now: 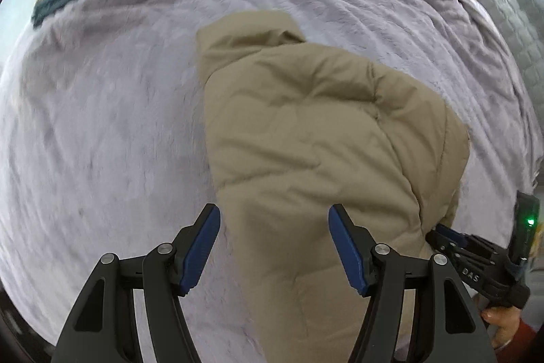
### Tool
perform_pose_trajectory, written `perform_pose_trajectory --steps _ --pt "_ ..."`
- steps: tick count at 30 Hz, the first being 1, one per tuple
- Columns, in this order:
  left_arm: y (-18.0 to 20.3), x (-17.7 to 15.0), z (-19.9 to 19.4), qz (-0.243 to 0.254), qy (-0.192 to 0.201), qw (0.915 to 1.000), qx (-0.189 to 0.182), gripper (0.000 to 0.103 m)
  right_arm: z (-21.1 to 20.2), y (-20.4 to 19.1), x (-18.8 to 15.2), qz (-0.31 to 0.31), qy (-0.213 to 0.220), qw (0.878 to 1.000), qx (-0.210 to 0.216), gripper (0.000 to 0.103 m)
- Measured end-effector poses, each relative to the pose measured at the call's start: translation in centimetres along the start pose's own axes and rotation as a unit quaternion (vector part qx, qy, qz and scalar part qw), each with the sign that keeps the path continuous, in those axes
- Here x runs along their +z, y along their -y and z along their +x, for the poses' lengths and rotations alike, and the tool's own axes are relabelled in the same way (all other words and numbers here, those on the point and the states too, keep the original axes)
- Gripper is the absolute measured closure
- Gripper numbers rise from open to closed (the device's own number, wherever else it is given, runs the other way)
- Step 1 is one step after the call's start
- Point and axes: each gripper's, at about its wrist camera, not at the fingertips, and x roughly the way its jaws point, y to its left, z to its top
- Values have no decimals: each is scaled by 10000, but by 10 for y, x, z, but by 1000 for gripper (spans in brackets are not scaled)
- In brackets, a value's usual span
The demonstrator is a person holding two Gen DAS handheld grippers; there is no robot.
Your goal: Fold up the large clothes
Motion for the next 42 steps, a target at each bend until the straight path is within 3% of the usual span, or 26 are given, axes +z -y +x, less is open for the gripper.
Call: perform_pose_trajectory --steps 3,6,8,10,17,19,20,24,28,31,33,42 --pt "-19 -11 4 -381 -115 9985 -377 36 -3 1 5 41 -45 10000 29 64" --pt "-31 -19 12 -532 -238 9969 -524 36 -12 2 8 51 0 9999 110 61" --pt "-34 -22 14 -544 -258 9966 -570 33 -21 6 10 143 40 9996 251 58" --pt "-38 -24 16 -583 -277 9963 -570 16 -25 9 11 189 29 9993 326 55" --pt "-40 -20 20 -471 -361 9965 -593 16 -42 17 23 158 218 9992 296 47" --pt "-43 -19 18 -425 -292 9966 -640 15 -44 21 26 207 274 9989 306 38" --pt "-45 -18 18 -445 -281 9960 -721 0 -44 23 29 224 288 9989 305 36" --pt "-53 -16 20 -554 -271 9916 -1140 0 -38 30 36 233 163 9985 465 21" --pt "-58 -16 32 -549 -418 9893 -1287 0 -26 41 41 388 -30 9956 851 18" --pt "-63 -17 42 -664 -543 9826 -1648 0 -18 50 46 596 -126 9904 1239 17" --pt "-68 -19 51 -784 -647 9734 -2054 0 -11 57 50 738 -215 9852 1535 17" --pt "-86 -21 83 -1105 -690 9499 -2841 0 27 68 65 720 -607 9774 1891 16"
